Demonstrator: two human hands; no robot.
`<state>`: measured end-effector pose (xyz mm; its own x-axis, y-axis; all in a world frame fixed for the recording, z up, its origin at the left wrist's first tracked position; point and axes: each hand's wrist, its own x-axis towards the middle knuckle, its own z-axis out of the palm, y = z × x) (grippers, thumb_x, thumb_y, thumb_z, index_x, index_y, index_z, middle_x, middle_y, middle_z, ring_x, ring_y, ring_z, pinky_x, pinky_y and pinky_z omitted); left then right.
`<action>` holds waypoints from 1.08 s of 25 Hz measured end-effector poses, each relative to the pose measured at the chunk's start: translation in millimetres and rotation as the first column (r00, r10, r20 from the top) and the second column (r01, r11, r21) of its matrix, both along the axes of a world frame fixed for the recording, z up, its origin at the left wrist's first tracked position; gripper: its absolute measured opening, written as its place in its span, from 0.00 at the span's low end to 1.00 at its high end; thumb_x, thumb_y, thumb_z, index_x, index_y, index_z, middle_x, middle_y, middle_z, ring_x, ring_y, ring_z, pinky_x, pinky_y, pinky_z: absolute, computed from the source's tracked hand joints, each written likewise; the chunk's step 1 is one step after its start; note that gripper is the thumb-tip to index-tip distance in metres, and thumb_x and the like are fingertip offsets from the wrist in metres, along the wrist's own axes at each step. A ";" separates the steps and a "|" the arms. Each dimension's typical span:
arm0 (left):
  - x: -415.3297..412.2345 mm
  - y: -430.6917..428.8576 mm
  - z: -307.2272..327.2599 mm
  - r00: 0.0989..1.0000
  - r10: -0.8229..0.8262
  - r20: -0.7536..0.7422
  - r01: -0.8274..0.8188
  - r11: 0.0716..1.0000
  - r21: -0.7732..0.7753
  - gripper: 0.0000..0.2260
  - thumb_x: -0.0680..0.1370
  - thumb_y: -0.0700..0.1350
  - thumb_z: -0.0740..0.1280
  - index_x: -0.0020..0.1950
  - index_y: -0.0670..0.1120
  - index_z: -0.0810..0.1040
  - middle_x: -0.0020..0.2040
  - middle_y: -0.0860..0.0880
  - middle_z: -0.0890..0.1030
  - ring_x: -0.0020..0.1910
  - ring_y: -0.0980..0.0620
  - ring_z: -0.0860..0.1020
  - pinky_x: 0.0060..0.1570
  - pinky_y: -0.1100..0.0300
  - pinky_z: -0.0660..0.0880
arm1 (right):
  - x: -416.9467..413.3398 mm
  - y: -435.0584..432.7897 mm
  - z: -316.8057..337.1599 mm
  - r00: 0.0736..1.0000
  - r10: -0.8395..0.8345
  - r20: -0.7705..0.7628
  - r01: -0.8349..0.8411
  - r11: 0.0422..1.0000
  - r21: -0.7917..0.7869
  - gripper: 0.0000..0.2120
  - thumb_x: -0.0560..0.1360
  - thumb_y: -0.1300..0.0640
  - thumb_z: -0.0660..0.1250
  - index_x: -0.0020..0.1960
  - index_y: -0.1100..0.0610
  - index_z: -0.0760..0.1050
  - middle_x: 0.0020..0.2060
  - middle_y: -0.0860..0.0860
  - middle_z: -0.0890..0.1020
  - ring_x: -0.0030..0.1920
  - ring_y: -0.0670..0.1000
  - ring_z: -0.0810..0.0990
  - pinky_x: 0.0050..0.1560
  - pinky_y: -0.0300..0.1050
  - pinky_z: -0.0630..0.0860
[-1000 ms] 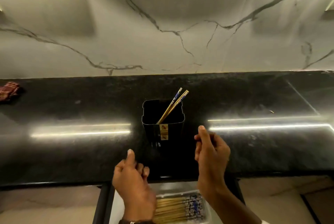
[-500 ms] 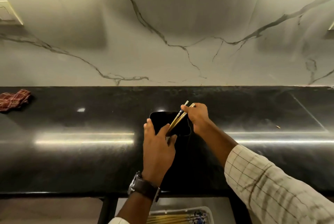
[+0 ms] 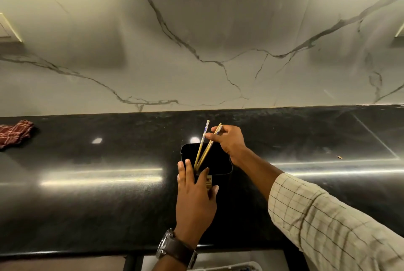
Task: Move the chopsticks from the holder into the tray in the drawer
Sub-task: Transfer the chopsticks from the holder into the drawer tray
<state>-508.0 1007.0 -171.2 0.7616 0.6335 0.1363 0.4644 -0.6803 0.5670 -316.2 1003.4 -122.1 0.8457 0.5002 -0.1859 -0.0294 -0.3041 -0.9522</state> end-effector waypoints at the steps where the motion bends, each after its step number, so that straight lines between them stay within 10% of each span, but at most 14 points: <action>1: -0.1 -0.4 -0.1 1.000 -0.002 -0.004 0.002 1.000 0.010 0.25 0.81 0.55 0.64 0.78 0.54 0.66 0.84 0.44 0.42 0.79 0.47 0.30 0.80 0.46 0.46 | -1.5 1.5 0.9 1.000 0.012 0.023 -0.012 1.000 -0.014 0.13 0.70 0.60 0.81 0.53 0.59 0.84 0.44 0.53 0.87 0.45 0.49 0.85 0.45 0.40 0.80; 14: -3.4 0.2 4.7 0.998 -0.045 -0.054 0.048 0.997 0.059 0.30 0.81 0.58 0.61 0.81 0.59 0.57 0.79 0.48 0.30 0.75 0.46 0.24 0.77 0.50 0.35 | -19.4 59.7 12.9 0.889 0.388 0.246 -0.324 0.909 -0.263 0.09 0.73 0.57 0.78 0.51 0.55 0.82 0.48 0.53 0.86 0.49 0.50 0.86 0.57 0.53 0.83; 17: 2.3 11.3 -6.5 0.993 -0.013 -0.119 0.038 0.977 0.211 0.33 0.71 0.64 0.57 0.75 0.57 0.67 0.82 0.37 0.50 0.76 0.49 0.23 0.76 0.43 0.52 | -28.0 69.7 11.4 0.852 0.471 0.229 -0.391 0.863 -0.319 0.13 0.72 0.55 0.79 0.53 0.58 0.82 0.49 0.54 0.87 0.50 0.52 0.87 0.58 0.53 0.83; 20: 8.6 27.4 -20.9 0.987 0.098 -0.128 -0.040 0.918 0.393 0.29 0.61 0.68 0.56 0.59 0.60 0.71 0.63 0.39 0.82 0.82 0.40 0.39 0.63 0.47 0.71 | -38.6 77.3 6.9 0.840 0.471 0.270 -0.387 0.868 -0.310 0.12 0.72 0.57 0.78 0.54 0.57 0.84 0.50 0.52 0.88 0.51 0.49 0.86 0.59 0.49 0.82; 24: 6.5 30.5 -21.5 0.992 0.103 -0.071 -0.057 0.878 0.476 0.28 0.59 0.68 0.55 0.56 0.60 0.70 0.64 0.40 0.77 0.82 0.39 0.40 0.46 0.49 0.80 | -45.5 72.3 13.7 0.878 0.318 0.359 -0.266 0.946 -0.186 0.04 0.73 0.58 0.76 0.43 0.50 0.85 0.41 0.46 0.88 0.46 0.43 0.86 0.59 0.50 0.82; 27: 12.3 27.0 -21.9 0.996 0.089 0.012 -0.086 0.899 0.429 0.29 0.60 0.68 0.55 0.58 0.60 0.71 0.67 0.41 0.73 0.82 0.40 0.40 0.62 0.48 0.73 | -48.7 47.8 46.4 0.914 0.155 0.376 -0.178 0.984 0.028 0.07 0.76 0.58 0.75 0.44 0.46 0.81 0.39 0.45 0.87 0.44 0.41 0.87 0.58 0.47 0.83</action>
